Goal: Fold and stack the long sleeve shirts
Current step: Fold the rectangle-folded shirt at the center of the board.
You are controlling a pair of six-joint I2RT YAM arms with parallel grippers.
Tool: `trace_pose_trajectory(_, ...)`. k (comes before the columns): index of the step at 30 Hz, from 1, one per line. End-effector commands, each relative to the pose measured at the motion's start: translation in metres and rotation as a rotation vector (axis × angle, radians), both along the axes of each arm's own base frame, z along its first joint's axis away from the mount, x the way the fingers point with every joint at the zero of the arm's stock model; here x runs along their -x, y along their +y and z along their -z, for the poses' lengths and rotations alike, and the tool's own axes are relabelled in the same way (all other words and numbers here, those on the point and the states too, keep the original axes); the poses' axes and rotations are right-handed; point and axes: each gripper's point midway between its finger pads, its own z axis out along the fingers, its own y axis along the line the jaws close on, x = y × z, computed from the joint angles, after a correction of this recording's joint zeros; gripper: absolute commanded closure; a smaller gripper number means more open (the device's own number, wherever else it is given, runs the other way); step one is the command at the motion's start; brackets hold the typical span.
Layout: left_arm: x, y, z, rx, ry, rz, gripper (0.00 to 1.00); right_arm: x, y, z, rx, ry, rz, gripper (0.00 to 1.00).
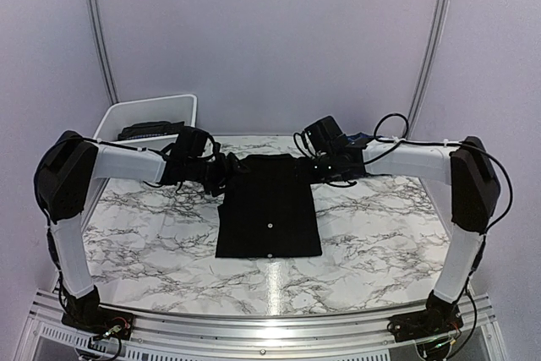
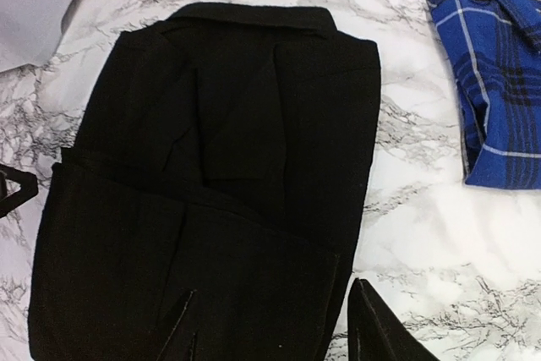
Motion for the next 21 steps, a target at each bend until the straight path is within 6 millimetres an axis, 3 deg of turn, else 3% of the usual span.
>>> trace_pose_trajectory(1,-0.005,0.024,-0.019,-0.108,-0.091,-0.036,0.22,0.018,0.024,-0.028,-0.067,-0.049,-0.108,0.49)
trace_pose_trajectory(6,0.011,0.053,-0.003,-0.212,-0.071,-0.063,0.28,0.036,0.056,-0.027,-0.079,-0.054,-0.205,0.50)
trace_pose_trajectory(11,0.039,0.051,0.010,-0.229,-0.063,0.051,0.32,0.040,0.054,-0.004,-0.060,0.003,-0.194,0.52)
trace_pose_trajectory(15,0.054,0.030,0.004,-0.211,-0.105,0.144,0.36,0.041,0.053,0.006,-0.130,0.034,-0.205,0.58)
trace_pose_trajectory(21,0.027,-0.013,0.006,-0.180,-0.125,0.178,0.49,0.023,0.043,0.030,-0.232,0.092,-0.171,0.68)
